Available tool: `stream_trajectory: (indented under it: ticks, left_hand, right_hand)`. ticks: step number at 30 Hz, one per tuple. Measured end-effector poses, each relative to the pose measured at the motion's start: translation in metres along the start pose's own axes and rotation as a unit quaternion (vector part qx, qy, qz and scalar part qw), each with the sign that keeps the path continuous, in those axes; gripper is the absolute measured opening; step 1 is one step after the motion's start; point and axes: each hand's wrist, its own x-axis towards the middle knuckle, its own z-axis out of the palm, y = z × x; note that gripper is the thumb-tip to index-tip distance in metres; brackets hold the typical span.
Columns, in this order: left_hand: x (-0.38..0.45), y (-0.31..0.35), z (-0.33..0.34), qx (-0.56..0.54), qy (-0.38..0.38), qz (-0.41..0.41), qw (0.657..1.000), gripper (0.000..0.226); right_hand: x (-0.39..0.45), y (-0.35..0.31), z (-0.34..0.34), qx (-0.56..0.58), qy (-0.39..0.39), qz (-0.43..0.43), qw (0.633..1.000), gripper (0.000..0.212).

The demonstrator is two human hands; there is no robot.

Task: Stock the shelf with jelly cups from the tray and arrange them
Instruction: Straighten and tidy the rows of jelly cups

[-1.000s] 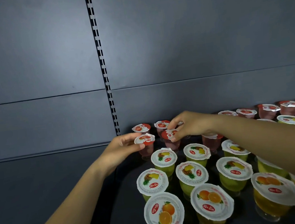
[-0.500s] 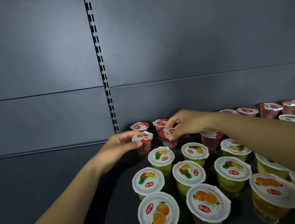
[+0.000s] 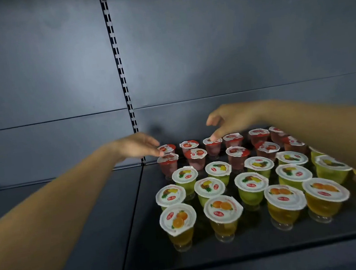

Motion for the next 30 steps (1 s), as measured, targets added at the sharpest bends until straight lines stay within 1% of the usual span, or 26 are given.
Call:
stream_trajectory:
  ticks: [2,4,7,9,14,20,25,28,30]
  left_hand:
    - [-0.014,0.024,-0.010,0.104,-0.005,-0.009,0.994,0.062]
    - [-0.028,0.047,-0.015,0.192,0.000,-0.011,0.981,0.064]
    - [-0.050,0.076,-0.015,0.263,0.019,0.002,0.965,0.063]
    - [-0.063,0.092,-0.009,0.280,0.028,0.013,0.959,0.063]
    - [-0.090,0.125,0.017,0.268,0.019,0.043,0.962,0.063]
    - [-0.098,0.154,0.041,0.251,0.015,0.077,0.965,0.059]
    - [-0.078,0.165,0.051,0.245,0.017,0.098,0.964,0.059]
    - [-0.055,0.168,0.056,0.198,0.011,0.115,0.973,0.059]
    - [-0.034,0.167,0.060,0.151,0.002,0.120,0.981,0.059]
  right_hand:
    - [-0.017,-0.005,-0.015,-0.086,-0.011,0.014,0.996,0.066]
    - [-0.034,-0.009,-0.026,-0.140,-0.018,0.030,0.990,0.069]
    - [-0.066,-0.013,-0.033,-0.161,-0.011,0.046,0.986,0.070]
    - [-0.089,-0.014,-0.031,-0.165,0.004,0.045,0.985,0.068]
    - [-0.143,-0.004,-0.015,-0.163,0.033,0.057,0.984,0.059]
    - [-0.182,0.012,-0.021,-0.124,0.065,0.068,0.988,0.054]
    - [-0.180,0.034,-0.024,-0.088,0.071,0.076,0.991,0.052]
    - [-0.162,0.054,-0.023,-0.048,0.070,0.073,0.994,0.048]
    - [-0.144,0.072,-0.021,0.003,0.059,0.069,0.996,0.048]
